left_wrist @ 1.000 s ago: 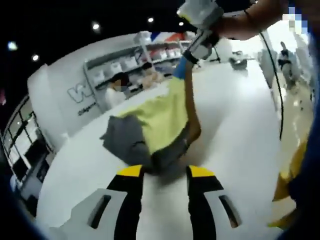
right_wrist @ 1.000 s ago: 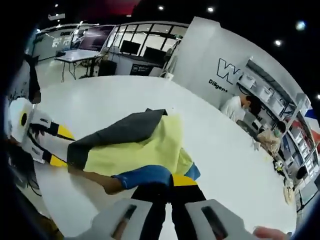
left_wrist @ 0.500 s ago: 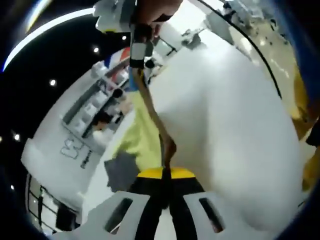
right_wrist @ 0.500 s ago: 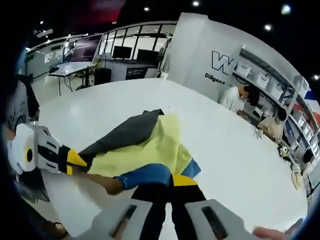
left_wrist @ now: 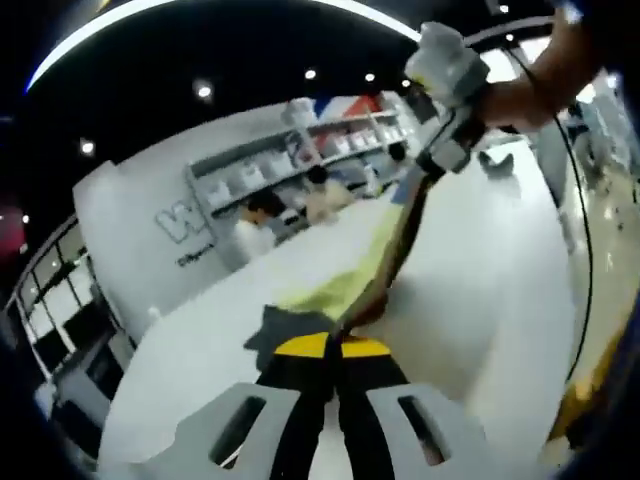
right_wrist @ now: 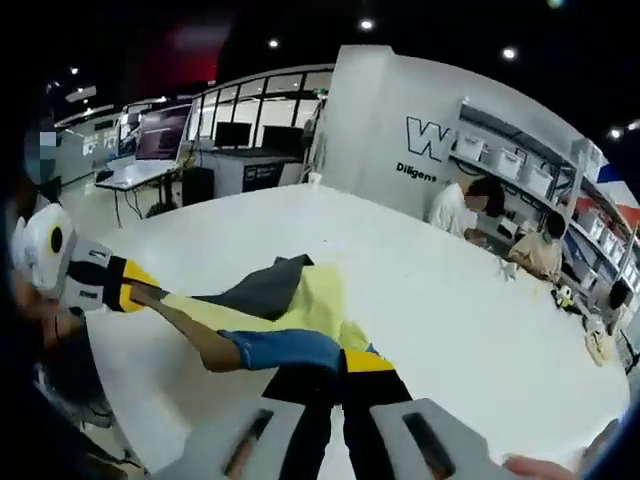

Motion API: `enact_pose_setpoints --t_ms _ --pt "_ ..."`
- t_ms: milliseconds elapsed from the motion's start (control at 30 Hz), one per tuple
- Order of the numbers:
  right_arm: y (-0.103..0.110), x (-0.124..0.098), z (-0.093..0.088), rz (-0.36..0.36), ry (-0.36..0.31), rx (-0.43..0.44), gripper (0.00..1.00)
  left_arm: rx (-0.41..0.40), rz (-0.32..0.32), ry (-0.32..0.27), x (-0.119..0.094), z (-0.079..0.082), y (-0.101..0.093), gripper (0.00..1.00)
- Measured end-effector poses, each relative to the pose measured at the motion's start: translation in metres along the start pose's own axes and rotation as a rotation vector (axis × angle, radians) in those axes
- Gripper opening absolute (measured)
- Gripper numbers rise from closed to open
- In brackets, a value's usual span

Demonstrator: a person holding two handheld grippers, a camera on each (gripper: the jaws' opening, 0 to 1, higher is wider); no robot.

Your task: Fold the garment on the visible template until the final outline fits inside the template.

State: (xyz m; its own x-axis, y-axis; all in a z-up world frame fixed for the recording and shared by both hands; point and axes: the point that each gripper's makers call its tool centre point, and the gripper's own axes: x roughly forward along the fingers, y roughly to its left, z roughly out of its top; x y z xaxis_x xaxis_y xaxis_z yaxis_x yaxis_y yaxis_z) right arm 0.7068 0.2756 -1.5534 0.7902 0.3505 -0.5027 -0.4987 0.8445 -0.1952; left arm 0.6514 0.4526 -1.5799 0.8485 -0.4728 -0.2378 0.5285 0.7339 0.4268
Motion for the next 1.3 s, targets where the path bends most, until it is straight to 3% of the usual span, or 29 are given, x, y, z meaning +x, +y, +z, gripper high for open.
enact_pose_setpoints --t_ms 100,167,200,267,367,500,567,600,633,700,800,900,933,1033,1200,1300 --pt "-0.003 -0.015 0.032 -0.011 -0.075 0.020 0.00 -0.124 0.053 -0.046 -0.003 0.029 0.023 0.03" --pt "-0.010 -0.019 0.048 -0.013 -0.116 0.049 0.00 -0.130 0.068 -0.061 -0.004 0.042 0.035 0.03" --pt "-0.015 -0.024 0.065 -0.004 -0.160 0.097 0.00 -0.147 0.081 -0.084 -0.005 0.052 0.043 0.03" --pt "-0.025 -0.033 0.086 -0.005 -0.212 0.113 0.00 -0.170 0.087 -0.120 -0.006 0.074 0.058 0.03" --pt "-0.031 -0.045 0.116 -0.009 -0.278 0.060 0.00 -0.204 0.083 -0.185 -0.008 0.114 0.082 0.03" --pt "-0.041 -0.058 0.150 0.031 -0.343 0.101 0.00 -0.238 0.073 -0.243 -0.010 0.142 0.110 0.03" --pt "-0.043 -0.062 0.159 0.042 -0.363 0.121 0.00 -0.231 0.069 -0.243 -0.010 0.148 0.115 0.03" --pt "-0.049 -0.071 0.177 0.061 -0.395 0.130 0.00 -0.172 0.067 -0.263 -0.010 0.169 0.126 0.03" --pt "-0.052 -0.078 0.193 0.062 -0.433 0.111 0.00 -0.169 0.062 -0.275 -0.009 0.182 0.133 0.03" --pt "-0.063 -0.086 0.209 0.052 -0.464 0.080 0.00 -0.149 0.050 -0.288 -0.009 0.203 0.144 0.03" --pt "-0.071 -0.097 0.228 0.058 -0.497 0.064 0.00 -0.149 0.038 -0.294 -0.009 0.215 0.148 0.03" --pt "-0.078 -0.113 0.249 0.061 -0.514 0.024 0.00 -0.151 0.018 -0.351 -0.014 0.252 0.161 0.03" --pt "-0.079 -0.124 0.260 0.100 -0.524 0.013 0.00 -0.133 0.015 -0.362 -0.019 0.269 0.164 0.03" --pt "-0.082 -0.139 0.270 0.138 -0.520 0.014 0.00 -0.101 0.012 -0.372 -0.027 0.290 0.168 0.03" --pt "-0.089 -0.166 0.281 0.105 -0.539 -0.077 0.00 -0.085 -0.034 -0.402 -0.045 0.320 0.164 0.03" --pt "-0.089 -0.178 0.282 0.092 -0.535 -0.121 0.00 -0.053 -0.044 -0.398 -0.051 0.330 0.158 0.03"
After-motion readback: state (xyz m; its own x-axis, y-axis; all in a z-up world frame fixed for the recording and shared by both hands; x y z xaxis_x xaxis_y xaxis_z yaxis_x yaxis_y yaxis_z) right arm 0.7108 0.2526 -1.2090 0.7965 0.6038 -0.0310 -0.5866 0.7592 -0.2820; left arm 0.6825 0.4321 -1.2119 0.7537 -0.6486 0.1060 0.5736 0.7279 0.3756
